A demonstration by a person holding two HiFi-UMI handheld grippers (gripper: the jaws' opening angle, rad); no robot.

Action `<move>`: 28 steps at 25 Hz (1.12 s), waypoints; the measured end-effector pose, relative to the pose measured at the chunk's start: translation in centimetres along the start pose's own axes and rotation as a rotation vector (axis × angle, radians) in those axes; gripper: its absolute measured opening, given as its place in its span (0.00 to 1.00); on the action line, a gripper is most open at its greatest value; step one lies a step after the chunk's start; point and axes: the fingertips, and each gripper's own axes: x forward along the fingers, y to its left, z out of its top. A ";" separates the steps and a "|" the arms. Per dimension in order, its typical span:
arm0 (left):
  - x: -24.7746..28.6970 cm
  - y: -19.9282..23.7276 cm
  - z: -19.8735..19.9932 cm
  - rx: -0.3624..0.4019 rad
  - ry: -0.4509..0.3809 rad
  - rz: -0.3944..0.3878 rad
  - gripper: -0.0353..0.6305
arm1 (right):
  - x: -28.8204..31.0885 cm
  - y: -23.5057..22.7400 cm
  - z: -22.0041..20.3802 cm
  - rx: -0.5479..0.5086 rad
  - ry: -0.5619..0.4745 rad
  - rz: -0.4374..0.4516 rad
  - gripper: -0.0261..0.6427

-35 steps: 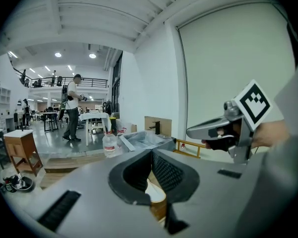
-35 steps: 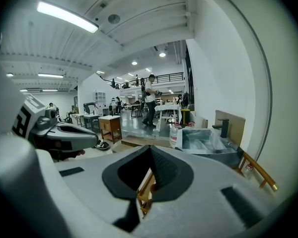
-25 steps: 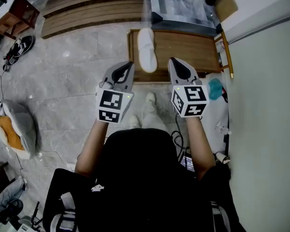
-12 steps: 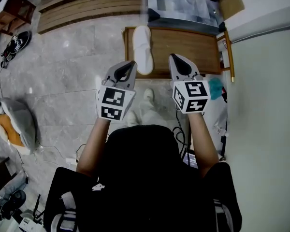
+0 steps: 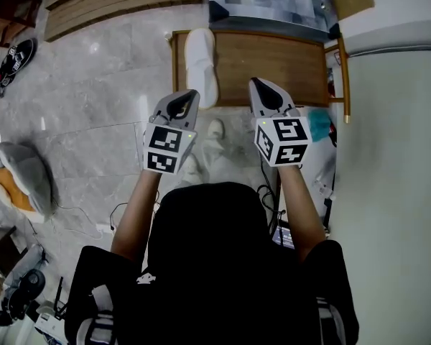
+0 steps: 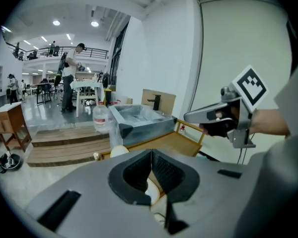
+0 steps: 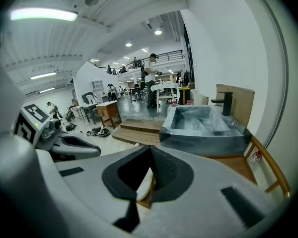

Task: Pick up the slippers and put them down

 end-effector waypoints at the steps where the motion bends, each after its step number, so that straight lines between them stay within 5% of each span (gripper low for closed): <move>1: 0.6 -0.1 -0.6 -0.001 0.022 -0.004 0.06 | 0.3 -0.4 -0.4 0.014 0.010 0.002 0.04; 15: 7.0 0.3 -6.7 -0.125 0.235 -0.065 0.06 | 4.4 -4.1 -4.7 0.065 0.110 0.029 0.04; 28: 11.8 2.3 -10.2 -0.143 0.273 -0.031 0.07 | 7.1 -4.4 -7.6 0.073 0.194 0.065 0.04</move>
